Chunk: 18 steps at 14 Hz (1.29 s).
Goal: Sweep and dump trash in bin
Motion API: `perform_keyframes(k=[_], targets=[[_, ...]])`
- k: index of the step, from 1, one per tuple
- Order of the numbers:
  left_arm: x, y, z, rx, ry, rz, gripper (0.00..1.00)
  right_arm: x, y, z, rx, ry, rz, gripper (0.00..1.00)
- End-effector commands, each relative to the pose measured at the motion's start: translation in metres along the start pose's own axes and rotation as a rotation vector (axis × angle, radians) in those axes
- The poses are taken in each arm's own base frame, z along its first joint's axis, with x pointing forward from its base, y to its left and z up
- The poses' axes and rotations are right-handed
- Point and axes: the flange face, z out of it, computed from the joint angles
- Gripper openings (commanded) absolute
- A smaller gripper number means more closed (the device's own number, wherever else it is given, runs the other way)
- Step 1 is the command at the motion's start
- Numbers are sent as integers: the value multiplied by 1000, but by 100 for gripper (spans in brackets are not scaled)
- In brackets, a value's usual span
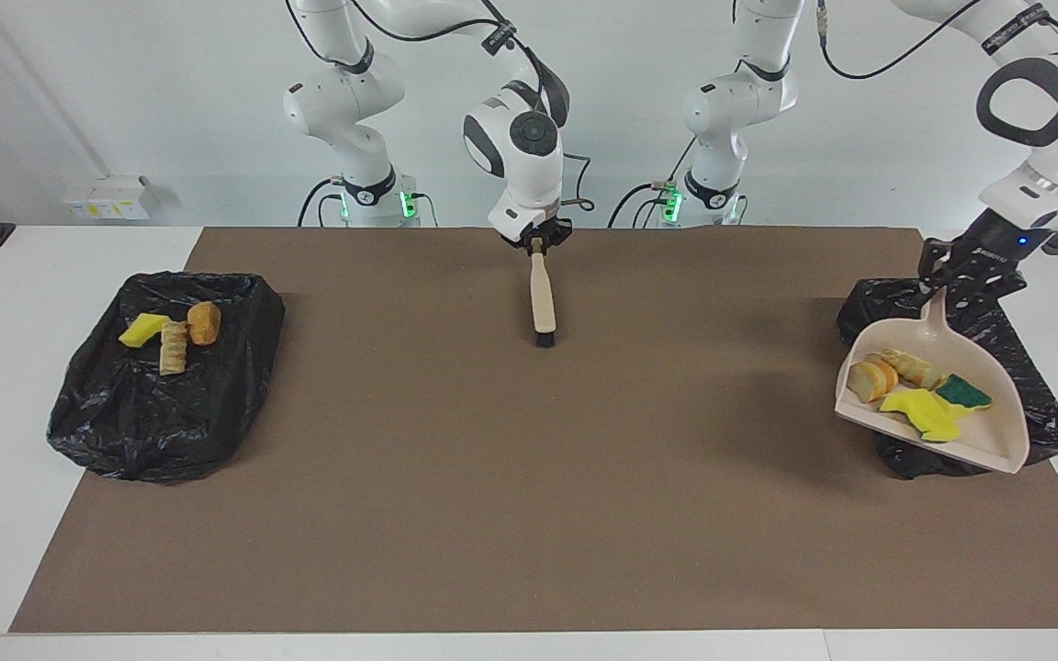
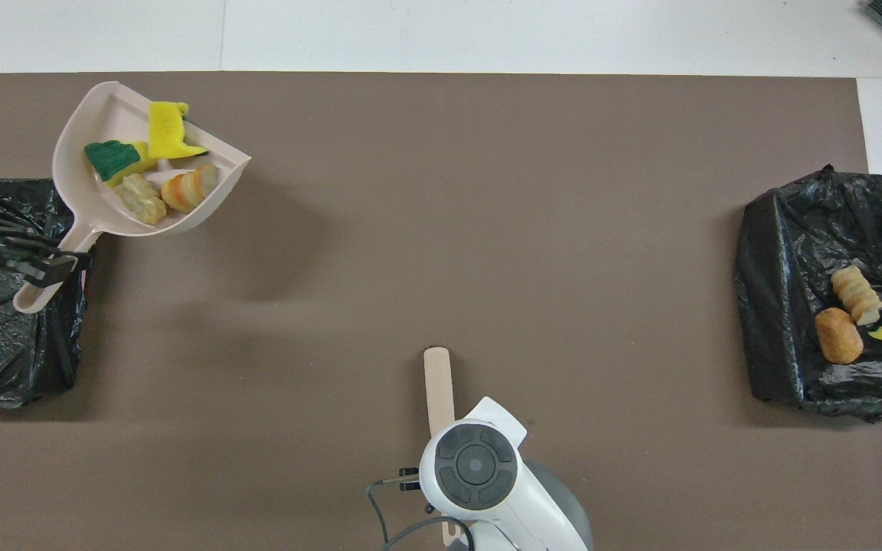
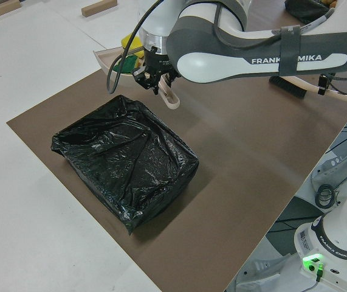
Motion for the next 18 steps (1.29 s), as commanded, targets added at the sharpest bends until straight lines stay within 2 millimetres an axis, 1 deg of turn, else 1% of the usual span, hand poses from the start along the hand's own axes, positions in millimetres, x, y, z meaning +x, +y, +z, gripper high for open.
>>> perform_keyframes(k=[1,2,3,4,6,7,8,9,10,12,14,15,16,18], targets=[[-22,-43,-28,4,-41,19,0,7,-4,-31,-26,-15,12,100],[-35,-55,-38,16,-91,55,0,7,-3,-42,-38,-22,9,100],[-51,-66,-43,33,-141,128,0,9,-1,-57,-54,-9,-7,100],[-64,-76,-47,52,-178,206,0,17,8,-72,-76,4,-6,100],[-76,-91,-40,78,-270,249,0,25,20,-115,-117,12,-54,100],[-80,-97,-37,105,-334,263,0,33,32,-135,-121,-6,-73,100],[-76,-102,-37,132,-383,284,0,40,45,-154,-125,-18,-99,100],[-73,-108,-44,167,-421,311,0,45,54,-173,-136,-14,-129,100],[-70,-111,-44,175,-452,349,0,51,66,-191,-139,-13,-147,100],[-66,-113,-47,193,-524,444,0,66,101,-223,-118,-11,-187,100],[-30,-90,-38,243,-633,556,0,79,140,-253,-109,-1,-228,100],[-15,-81,-35,280,-680,618,0,84,156,-265,-120,21,-236,100],[-7,-79,-36,302,-709,687,0,89,171,-276,-141,43,-261,100],[-3,-84,-34,320,-725,778,0,99,206,-290,-140,62,-280,100]])
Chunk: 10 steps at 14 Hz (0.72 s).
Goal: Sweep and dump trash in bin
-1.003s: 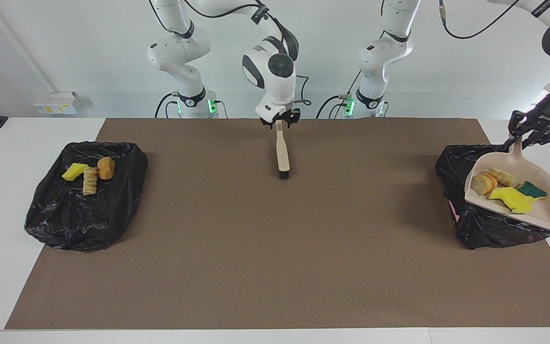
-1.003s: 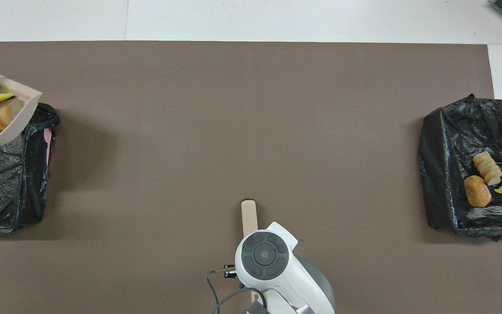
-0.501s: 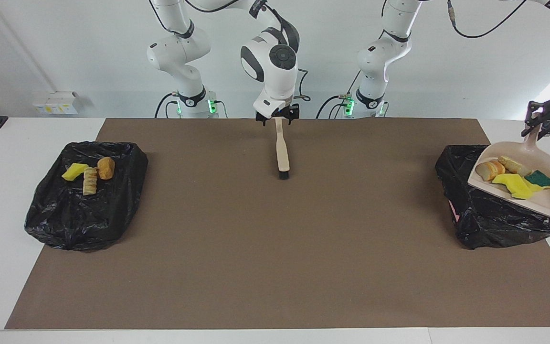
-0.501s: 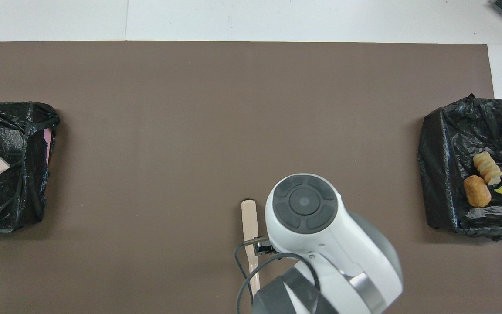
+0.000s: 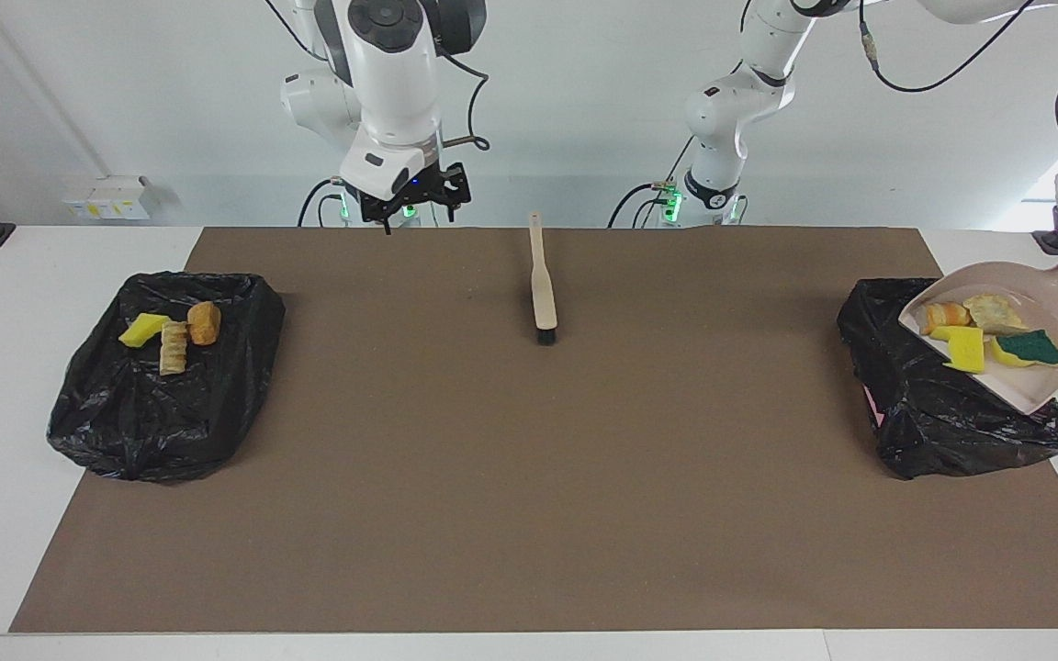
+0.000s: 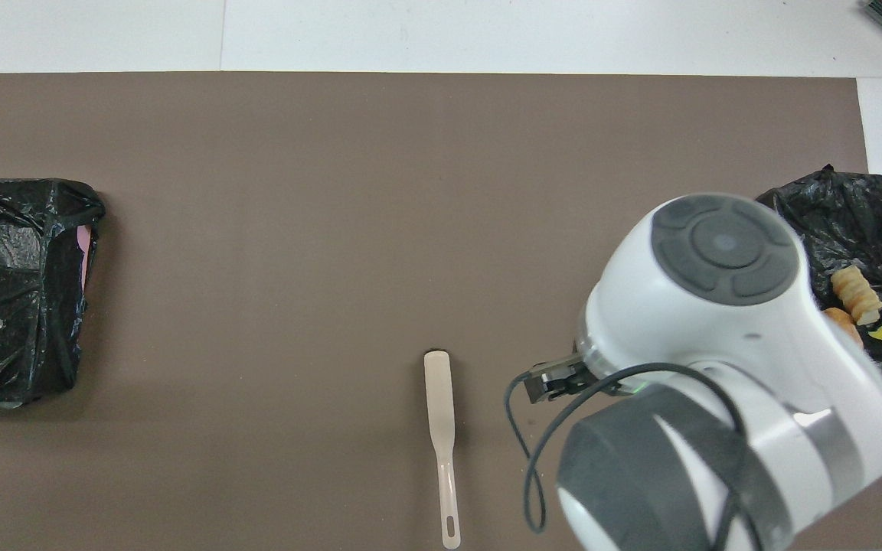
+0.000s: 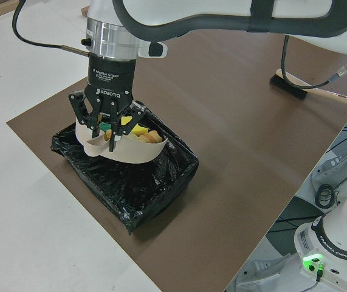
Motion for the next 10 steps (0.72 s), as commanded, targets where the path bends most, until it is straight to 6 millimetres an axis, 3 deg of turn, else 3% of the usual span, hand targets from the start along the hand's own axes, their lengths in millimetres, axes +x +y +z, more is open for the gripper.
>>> perform_keyframes(k=[1,3,6,8,10], targets=[[-11,-12,1,61,-44,98,0,3,47,-10,-28,3,-25,100],[-12,-17,8,73,-60,125,0,1,77,-19,-56,19,-37,100],[-10,-21,1,81,-162,188,0,-1,119,-24,-66,46,53,100],[22,-24,-15,114,-219,260,0,-5,153,-35,-45,100,166,100],[18,-25,-17,116,-239,293,0,-7,172,-37,-37,124,266,100]])
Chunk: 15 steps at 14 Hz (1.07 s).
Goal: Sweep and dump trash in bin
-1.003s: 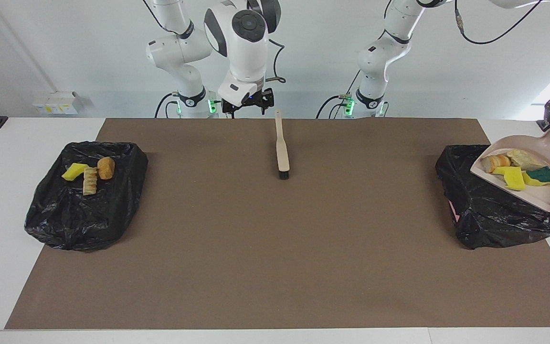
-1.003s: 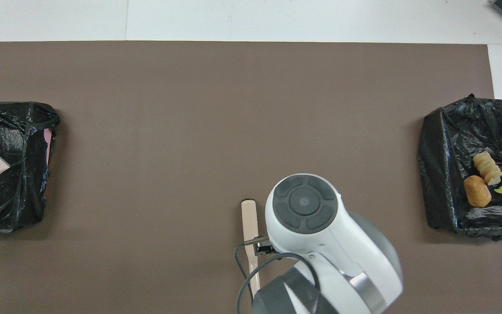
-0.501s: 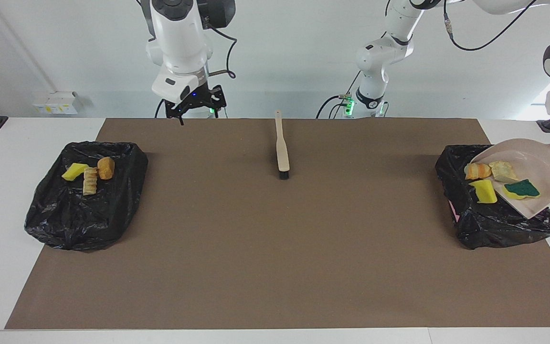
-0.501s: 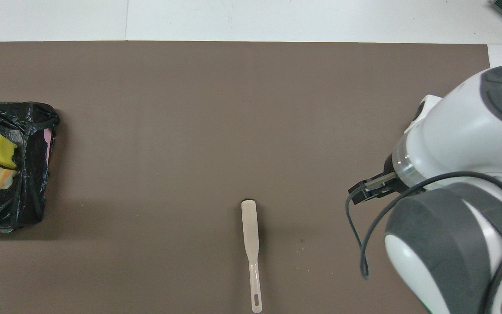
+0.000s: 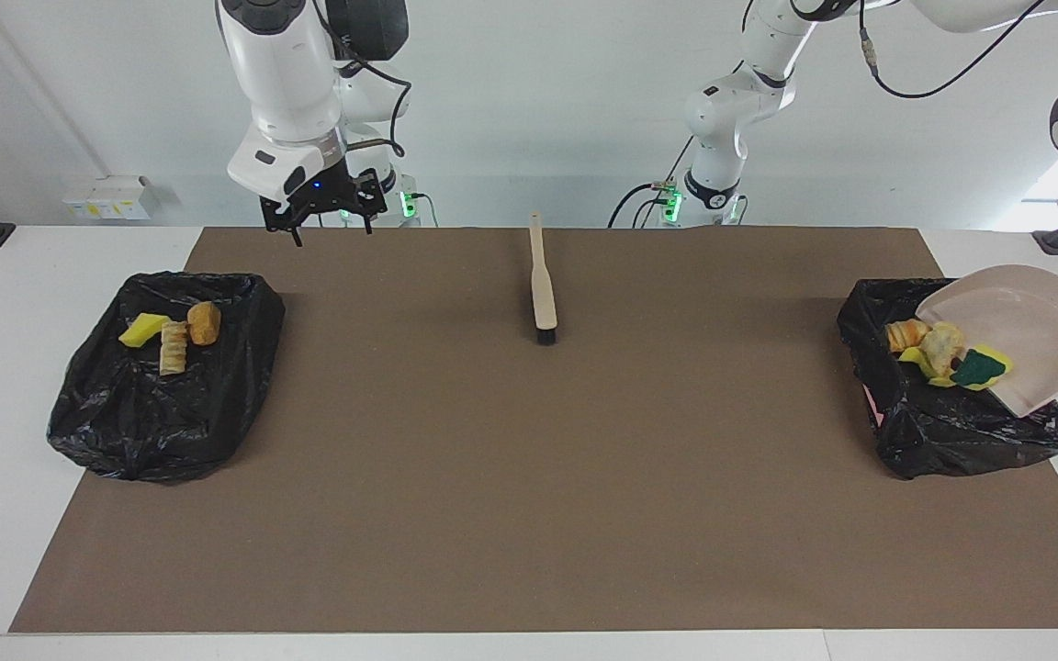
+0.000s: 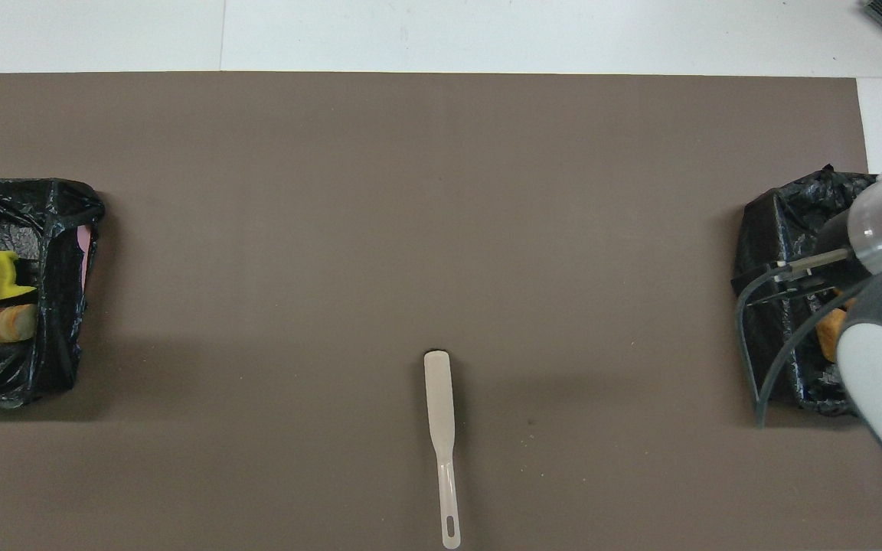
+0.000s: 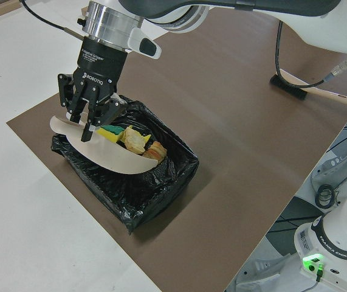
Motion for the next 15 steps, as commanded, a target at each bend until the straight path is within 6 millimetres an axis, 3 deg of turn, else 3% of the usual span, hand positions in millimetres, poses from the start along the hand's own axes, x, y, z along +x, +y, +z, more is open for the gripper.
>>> perform_keyframes(k=[1,4,8,11,13,15], targets=[[-17,-8,-17,30,-43,60,0,8,22,-5,5,46,142,100],[-42,-17,-40,75,-59,86,0,6,39,-7,6,53,138,100],[-47,-15,-68,82,-39,56,0,-1,64,-11,63,69,123,100],[-19,-7,-92,50,66,44,0,-5,63,-13,73,68,139,100],[-5,8,-130,57,153,-73,0,-9,54,-16,70,70,152,100],[22,16,-153,38,210,-161,0,-8,42,-18,67,71,141,100]])
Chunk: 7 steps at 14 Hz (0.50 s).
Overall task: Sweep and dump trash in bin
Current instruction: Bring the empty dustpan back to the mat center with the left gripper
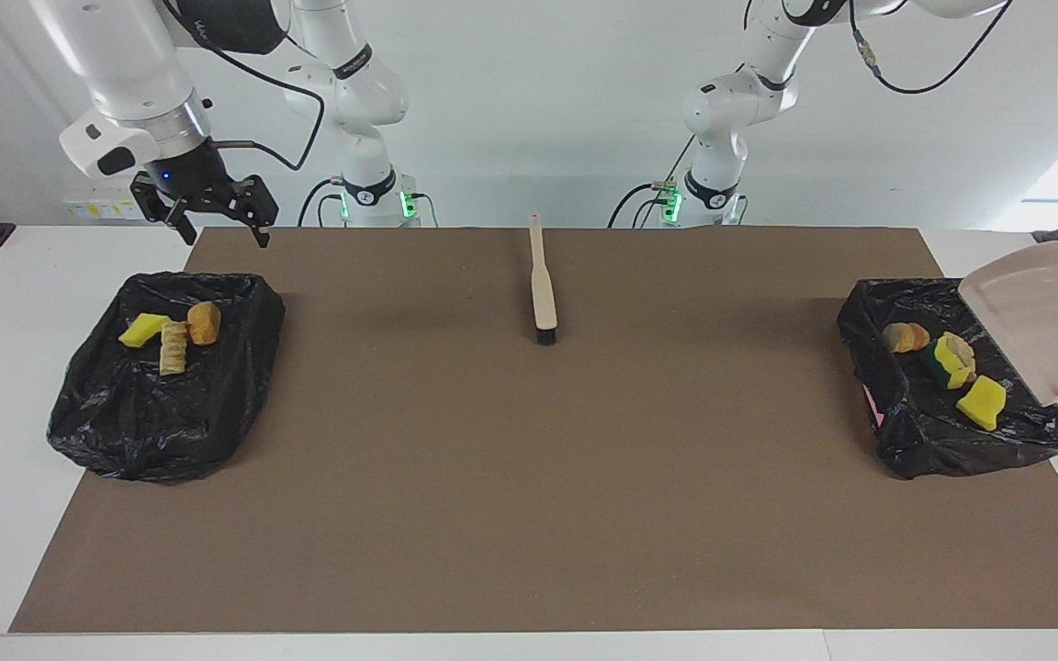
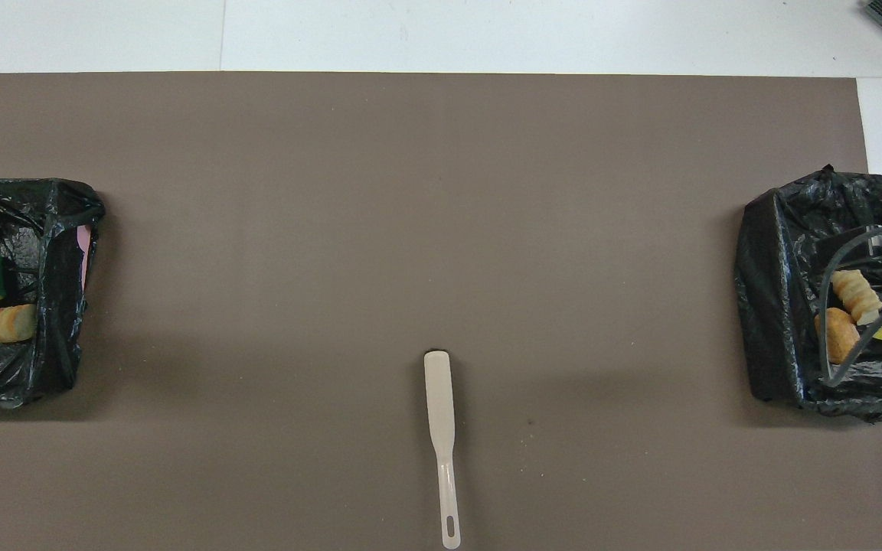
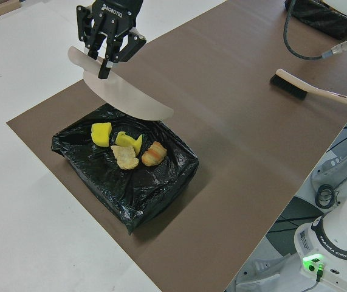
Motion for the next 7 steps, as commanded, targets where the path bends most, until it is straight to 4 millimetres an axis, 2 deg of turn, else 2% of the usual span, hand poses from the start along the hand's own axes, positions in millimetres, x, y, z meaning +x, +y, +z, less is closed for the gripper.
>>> perform_keyframes(k=[1,2,4,7], targets=[[31,20,-30,-24,81,-116,0,-6,-16,-7,15,15,-8,100],[47,27,-35,-39,113,-150,0,-6,-16,-8,13,19,-14,100],[91,44,-48,-72,147,-243,0,-6,-15,-7,13,18,-24,100],[168,64,-62,-141,215,-392,0,-6,-15,-7,15,18,-21,100]])
